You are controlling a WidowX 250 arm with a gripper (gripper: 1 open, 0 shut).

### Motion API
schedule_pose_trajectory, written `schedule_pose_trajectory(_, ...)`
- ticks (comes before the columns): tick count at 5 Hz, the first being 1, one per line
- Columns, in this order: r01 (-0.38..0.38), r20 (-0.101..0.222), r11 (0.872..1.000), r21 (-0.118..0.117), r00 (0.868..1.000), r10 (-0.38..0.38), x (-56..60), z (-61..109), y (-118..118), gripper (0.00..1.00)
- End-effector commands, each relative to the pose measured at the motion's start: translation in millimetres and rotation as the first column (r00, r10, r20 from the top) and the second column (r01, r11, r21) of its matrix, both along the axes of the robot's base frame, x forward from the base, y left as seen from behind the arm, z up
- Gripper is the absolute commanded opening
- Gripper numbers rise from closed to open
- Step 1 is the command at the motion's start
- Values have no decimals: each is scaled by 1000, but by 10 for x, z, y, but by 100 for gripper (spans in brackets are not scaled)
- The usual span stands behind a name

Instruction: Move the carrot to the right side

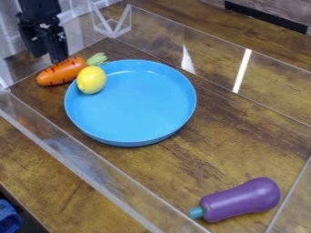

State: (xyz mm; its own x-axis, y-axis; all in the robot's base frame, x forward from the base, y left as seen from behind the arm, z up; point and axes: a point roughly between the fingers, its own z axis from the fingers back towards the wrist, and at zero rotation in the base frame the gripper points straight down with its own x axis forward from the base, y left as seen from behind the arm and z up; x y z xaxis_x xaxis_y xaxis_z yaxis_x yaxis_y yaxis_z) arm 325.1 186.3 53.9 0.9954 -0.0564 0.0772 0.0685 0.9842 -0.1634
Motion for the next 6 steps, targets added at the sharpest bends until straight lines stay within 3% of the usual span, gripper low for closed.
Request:
schedule_pose_trajectory(1, 13, 37, 1000, 25, 999, -14, 104, 96, -99, 100)
schedule_pose_trajectory(3, 17, 35, 1000, 24, 999, -18, 194, 247, 34, 100)
schedule_pose_trajectory(6, -136, 16, 990, 24, 991, 136, 69, -207, 132, 100)
